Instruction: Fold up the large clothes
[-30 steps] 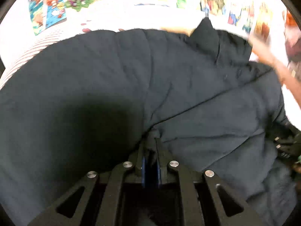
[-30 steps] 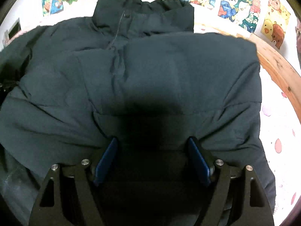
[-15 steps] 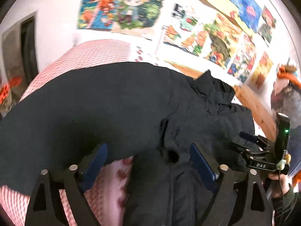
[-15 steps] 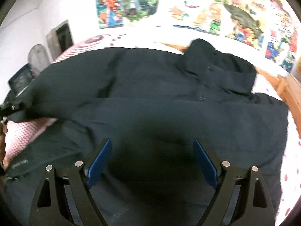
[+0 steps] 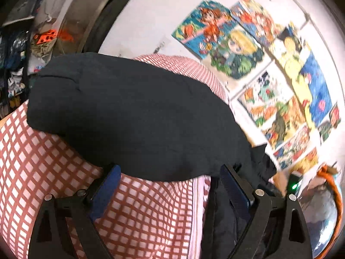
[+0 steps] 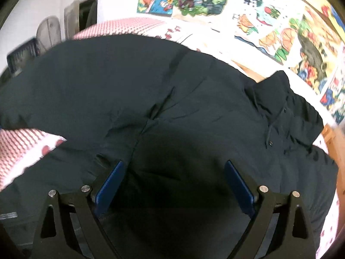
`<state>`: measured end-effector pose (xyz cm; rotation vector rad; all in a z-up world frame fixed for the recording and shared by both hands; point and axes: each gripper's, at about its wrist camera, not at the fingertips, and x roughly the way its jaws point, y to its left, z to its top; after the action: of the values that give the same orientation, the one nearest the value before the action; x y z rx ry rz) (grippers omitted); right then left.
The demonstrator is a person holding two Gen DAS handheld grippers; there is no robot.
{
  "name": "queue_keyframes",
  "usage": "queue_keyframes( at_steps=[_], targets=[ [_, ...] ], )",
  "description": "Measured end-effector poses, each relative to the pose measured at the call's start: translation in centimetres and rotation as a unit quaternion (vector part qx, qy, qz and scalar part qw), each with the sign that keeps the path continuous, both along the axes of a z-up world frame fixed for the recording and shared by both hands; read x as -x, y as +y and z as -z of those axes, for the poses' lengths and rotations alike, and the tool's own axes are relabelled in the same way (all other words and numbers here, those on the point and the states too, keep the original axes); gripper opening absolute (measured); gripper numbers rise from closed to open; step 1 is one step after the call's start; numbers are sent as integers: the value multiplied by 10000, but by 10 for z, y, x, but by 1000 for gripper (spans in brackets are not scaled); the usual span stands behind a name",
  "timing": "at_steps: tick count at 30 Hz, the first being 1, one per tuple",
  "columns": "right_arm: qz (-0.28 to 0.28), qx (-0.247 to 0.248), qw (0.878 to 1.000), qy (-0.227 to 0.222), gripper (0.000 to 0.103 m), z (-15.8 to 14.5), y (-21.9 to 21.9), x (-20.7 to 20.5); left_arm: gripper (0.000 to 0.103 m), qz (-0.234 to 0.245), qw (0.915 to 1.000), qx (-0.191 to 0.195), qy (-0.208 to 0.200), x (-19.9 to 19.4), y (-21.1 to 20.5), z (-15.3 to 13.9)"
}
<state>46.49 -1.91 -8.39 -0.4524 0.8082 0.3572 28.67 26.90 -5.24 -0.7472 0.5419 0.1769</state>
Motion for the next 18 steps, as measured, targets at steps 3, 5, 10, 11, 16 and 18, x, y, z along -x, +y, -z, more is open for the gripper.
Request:
queue_keyframes(
  at_steps=[3, 5, 10, 11, 16, 18],
  targets=[
    [8, 57, 9999, 130, 91, 17, 3, -3, 93, -183, 9996, 111, -171, 3, 7, 9],
    [88, -20, 9998, 196, 95, 29, 0, -5, 93, -325, 9985, 387, -219, 3, 14, 17],
    [227, -275, 9990, 257, 101, 49, -7, -8, 93, -806, 9926, 884, -201, 7, 30, 33],
    [230, -305, 9990, 235, 101, 51, -7, -8, 93, -876, 9920, 903, -143, 9, 31, 37],
    [240, -319, 9992, 48, 101, 55, -7, -3, 92, -1000, 9910, 884, -43, 6, 31, 46],
    [243, -326, 9992, 22, 101, 56, -7, -3, 92, -1064, 9900, 921, -66, 6, 32, 47]
  ],
)
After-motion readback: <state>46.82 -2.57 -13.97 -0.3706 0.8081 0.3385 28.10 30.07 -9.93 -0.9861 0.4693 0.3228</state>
